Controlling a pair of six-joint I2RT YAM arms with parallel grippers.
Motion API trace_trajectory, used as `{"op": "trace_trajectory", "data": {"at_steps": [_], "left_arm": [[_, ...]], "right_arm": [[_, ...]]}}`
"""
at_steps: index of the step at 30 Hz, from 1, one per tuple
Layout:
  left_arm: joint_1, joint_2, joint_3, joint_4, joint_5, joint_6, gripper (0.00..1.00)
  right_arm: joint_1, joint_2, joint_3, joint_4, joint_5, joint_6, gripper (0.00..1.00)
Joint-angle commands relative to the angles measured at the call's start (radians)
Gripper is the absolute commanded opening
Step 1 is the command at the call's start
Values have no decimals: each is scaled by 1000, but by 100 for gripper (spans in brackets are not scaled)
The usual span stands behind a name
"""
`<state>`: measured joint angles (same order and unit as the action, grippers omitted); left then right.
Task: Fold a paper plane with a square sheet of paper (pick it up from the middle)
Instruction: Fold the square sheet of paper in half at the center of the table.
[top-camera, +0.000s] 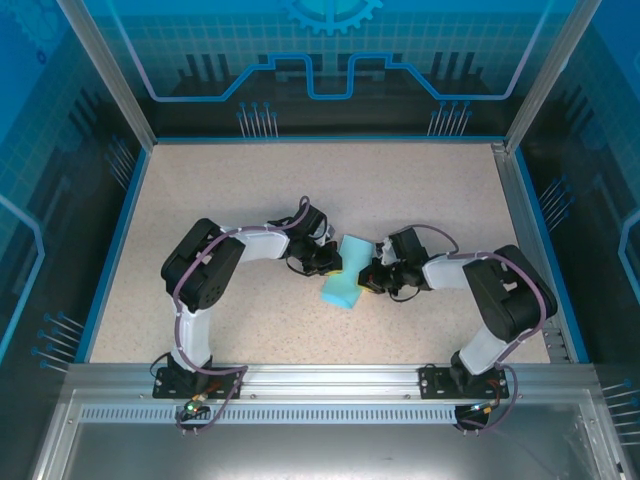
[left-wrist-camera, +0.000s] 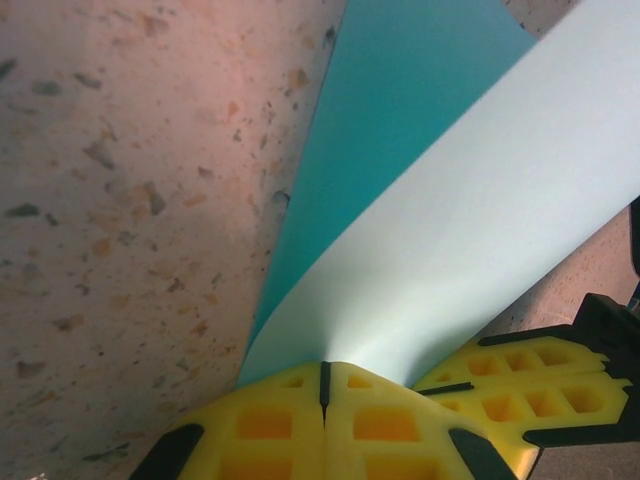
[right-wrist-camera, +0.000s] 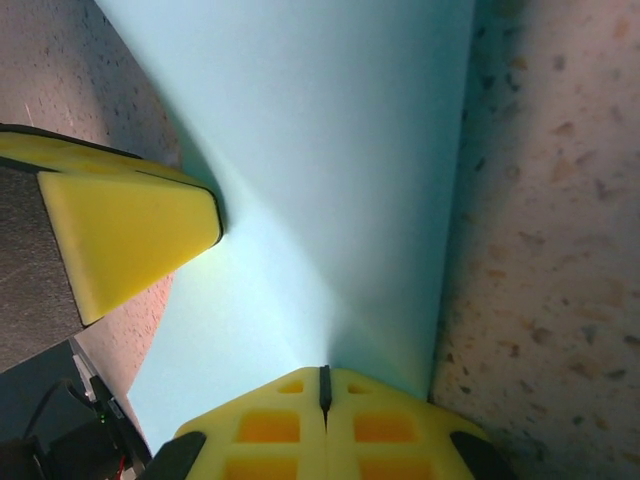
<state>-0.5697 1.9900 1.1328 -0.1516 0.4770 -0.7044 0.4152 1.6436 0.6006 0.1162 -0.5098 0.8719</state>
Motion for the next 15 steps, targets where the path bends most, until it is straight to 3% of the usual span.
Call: {"op": "trace_trajectory", "data": {"at_steps": [1, 6, 15], "left_arm": [[-2, 58, -9, -75, -47, 23, 0], [-1, 58, -10, -74, -45, 24, 0], [-1, 59, -7, -73, -44, 23, 0]], "right_arm": [[-13, -59, -5, -35, -40, -23, 1], [23, -107, 10, -55, -36, -24, 2], [41, -1, -43, 20, -22, -13, 0]]}}
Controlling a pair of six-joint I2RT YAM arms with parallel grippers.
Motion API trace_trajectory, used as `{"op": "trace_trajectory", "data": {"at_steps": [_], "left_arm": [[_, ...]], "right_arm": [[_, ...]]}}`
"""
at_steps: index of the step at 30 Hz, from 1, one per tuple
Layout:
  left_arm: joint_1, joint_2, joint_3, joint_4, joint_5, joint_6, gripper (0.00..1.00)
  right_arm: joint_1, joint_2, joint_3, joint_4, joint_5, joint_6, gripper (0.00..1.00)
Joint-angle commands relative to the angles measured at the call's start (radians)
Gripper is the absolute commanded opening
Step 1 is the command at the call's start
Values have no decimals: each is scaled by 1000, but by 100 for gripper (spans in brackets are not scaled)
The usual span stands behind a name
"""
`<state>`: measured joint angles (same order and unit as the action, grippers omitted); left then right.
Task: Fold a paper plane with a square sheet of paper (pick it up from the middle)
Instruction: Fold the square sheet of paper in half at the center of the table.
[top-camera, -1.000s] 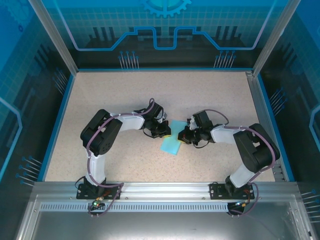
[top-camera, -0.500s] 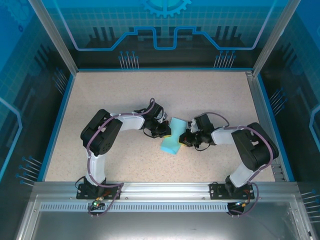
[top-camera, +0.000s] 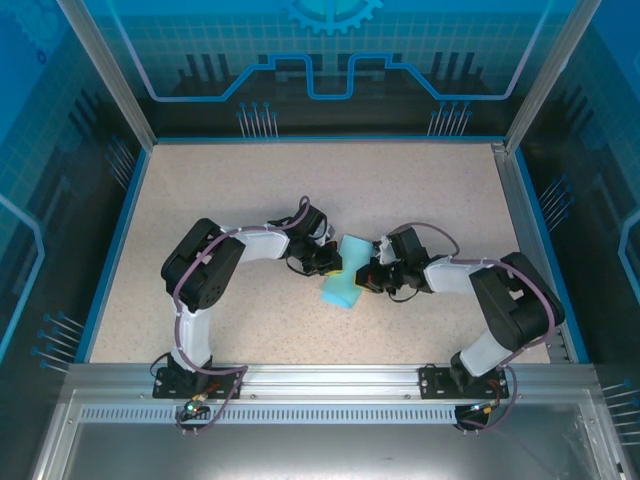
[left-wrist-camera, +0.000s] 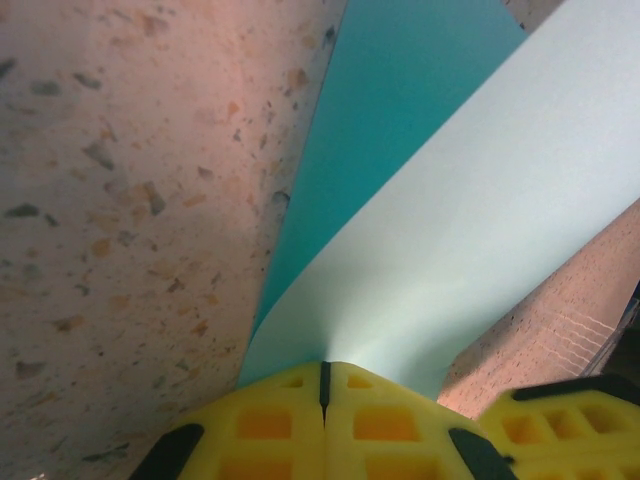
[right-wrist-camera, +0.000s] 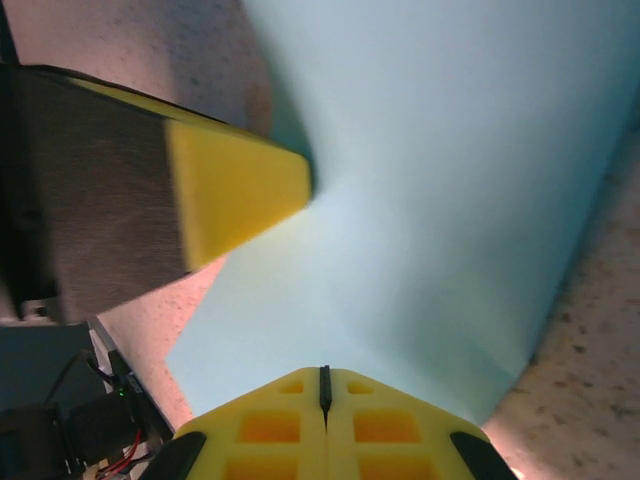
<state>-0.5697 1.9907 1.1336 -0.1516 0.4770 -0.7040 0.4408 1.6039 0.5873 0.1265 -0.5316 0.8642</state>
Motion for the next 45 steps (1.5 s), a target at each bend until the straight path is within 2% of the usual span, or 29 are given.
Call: {"op": "trace_trajectory", "data": {"at_steps": [1, 6, 16, 24, 33, 45], "left_arm": [[-1, 59, -9, -72, -43, 24, 0], [-1, 61, -10, -72, -42, 25, 0], [-2, 55, -10, -77, -41, 27, 0], [-1, 57, -11, -75, -39, 28, 0], [-2, 57, -3, -81, -38, 32, 0], [-2, 59, -3, -80, -36, 34, 0]], "right_arm": [[14, 50, -35, 11, 6, -12, 1], [12, 89, -55, 18, 1, -21, 0], [41, -50, -40, -8, -6, 7, 3], [77, -13, -20, -23, 14, 3, 4], [76, 35, -124, 32, 44, 4, 2], [98, -154, -118, 9, 31, 25, 5]]}}
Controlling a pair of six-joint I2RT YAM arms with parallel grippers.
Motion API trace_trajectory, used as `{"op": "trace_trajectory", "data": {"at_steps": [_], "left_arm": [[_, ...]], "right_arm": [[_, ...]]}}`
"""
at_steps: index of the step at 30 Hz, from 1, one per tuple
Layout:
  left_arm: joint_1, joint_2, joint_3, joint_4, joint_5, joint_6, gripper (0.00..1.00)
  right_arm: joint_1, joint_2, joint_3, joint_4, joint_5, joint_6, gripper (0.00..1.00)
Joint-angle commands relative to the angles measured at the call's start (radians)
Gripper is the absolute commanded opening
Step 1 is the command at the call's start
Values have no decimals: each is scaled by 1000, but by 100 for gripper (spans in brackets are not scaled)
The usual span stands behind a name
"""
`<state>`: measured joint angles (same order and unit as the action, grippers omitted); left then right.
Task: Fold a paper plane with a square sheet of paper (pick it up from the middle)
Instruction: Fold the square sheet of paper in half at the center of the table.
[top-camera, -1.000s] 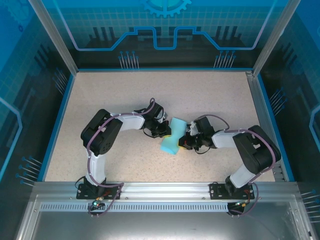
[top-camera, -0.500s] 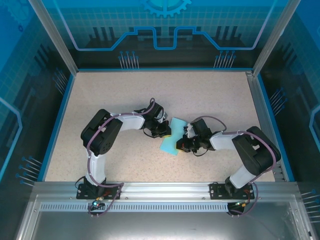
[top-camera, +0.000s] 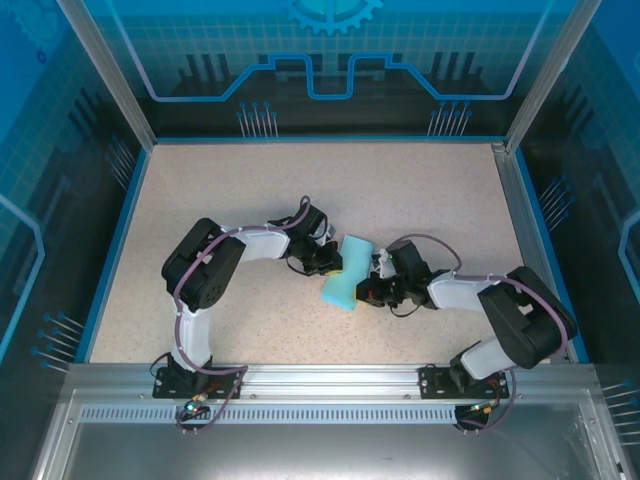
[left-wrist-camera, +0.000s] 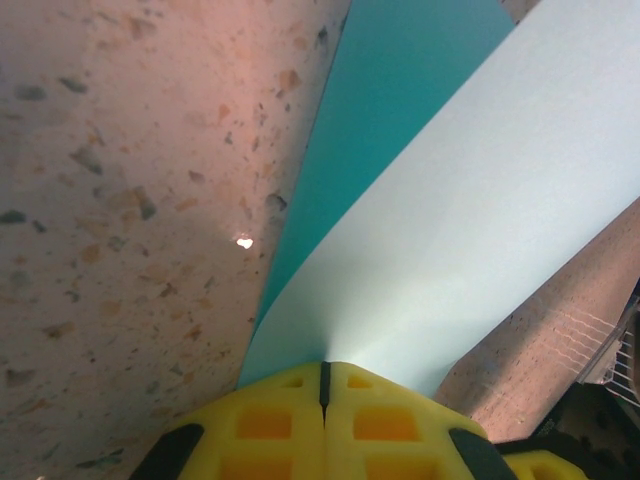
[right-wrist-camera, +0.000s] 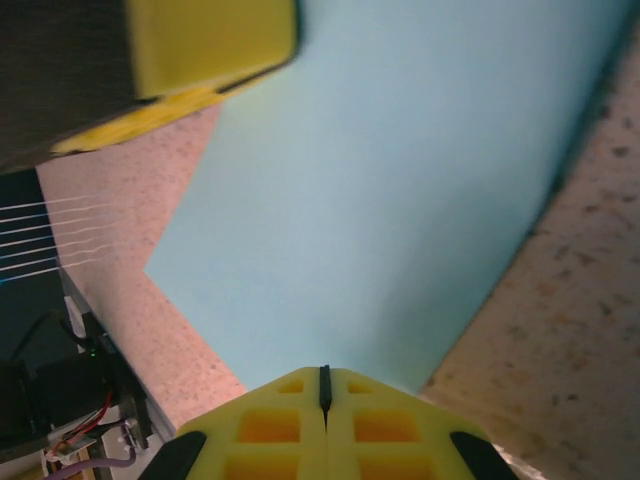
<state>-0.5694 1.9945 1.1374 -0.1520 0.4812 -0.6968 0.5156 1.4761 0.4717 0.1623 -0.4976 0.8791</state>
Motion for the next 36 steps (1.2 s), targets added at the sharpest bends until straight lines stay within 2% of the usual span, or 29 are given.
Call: {"op": "trace_trajectory", "data": {"at_steps": [1, 13, 25, 36], "left_arm": [[-2, 55, -6, -80, -40, 27, 0], [-1, 55, -5, -84, -41, 31, 0], [-3, 56, 0, -92, -40, 36, 0], [-4, 61, -1, -89, -39, 33, 0]], "right_arm": [[28, -24, -1, -23, -8, 12, 4], [50, 104, -53, 46, 5, 29, 4], [54, -29, -42, 26, -25, 32, 7], [75, 58, -94, 45, -17, 31, 5]]}}
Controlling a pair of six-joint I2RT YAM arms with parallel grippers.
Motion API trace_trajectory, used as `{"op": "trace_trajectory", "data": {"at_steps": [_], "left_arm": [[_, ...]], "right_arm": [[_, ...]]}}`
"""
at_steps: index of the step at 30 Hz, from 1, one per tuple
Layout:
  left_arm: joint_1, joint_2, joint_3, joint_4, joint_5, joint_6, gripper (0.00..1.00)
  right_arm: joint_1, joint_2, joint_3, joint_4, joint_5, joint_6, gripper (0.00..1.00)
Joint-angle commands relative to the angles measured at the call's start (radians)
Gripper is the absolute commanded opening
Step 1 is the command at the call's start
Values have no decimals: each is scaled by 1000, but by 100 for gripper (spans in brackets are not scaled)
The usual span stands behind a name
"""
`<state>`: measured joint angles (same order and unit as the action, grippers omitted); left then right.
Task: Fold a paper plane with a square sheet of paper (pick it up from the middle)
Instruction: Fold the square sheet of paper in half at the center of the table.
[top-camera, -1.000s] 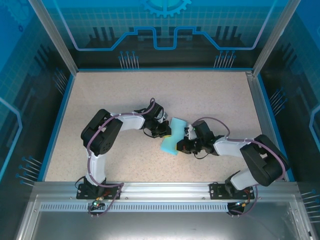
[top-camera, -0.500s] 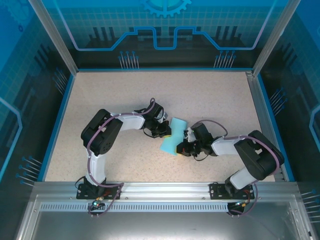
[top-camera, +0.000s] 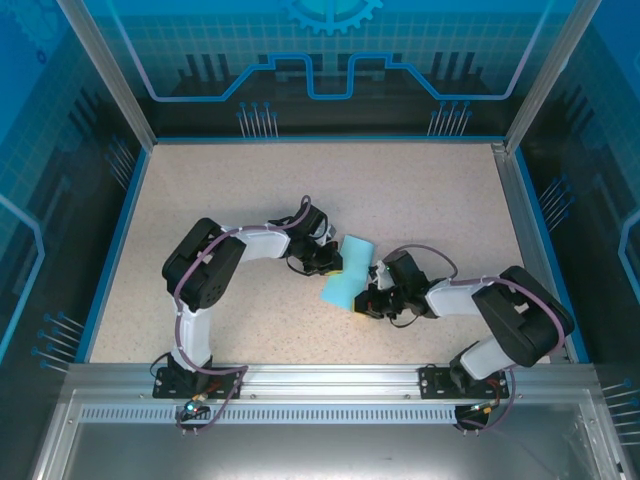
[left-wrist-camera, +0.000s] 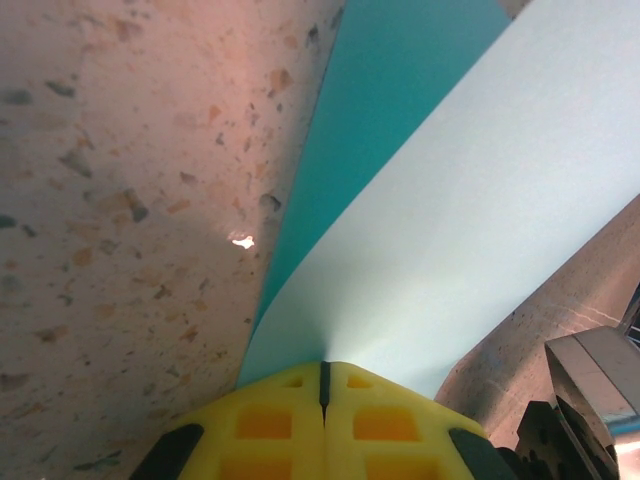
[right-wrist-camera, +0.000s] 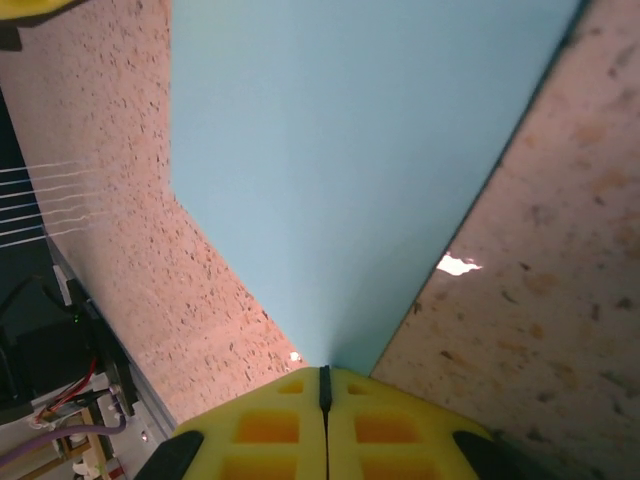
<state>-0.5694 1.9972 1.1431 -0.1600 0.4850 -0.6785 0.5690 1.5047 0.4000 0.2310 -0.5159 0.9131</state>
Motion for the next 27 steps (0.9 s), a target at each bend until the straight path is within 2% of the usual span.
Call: {"op": "trace_trajectory", "data": {"at_steps": [1, 8, 12, 16, 27], "left_arm": [[-3, 57, -9, -81, -42, 15, 0], [-3, 52, -13, -82, -44, 16, 0], [-3, 51, -16, -82, -43, 17, 0], [-4, 53, -20, -78, -42, 16, 0], [-2, 55, -16, -84, -44, 21, 0]], "right_arm": [[22, 26, -22, -49, 14, -13, 5], [8, -59, 38, -148, 49, -37, 5], [-83, -80, 76, -118, 15, -45, 5], [-163, -26, 127, -80, -44, -67, 5], [-221, 155, 181, -51, -38, -124, 3]]}}
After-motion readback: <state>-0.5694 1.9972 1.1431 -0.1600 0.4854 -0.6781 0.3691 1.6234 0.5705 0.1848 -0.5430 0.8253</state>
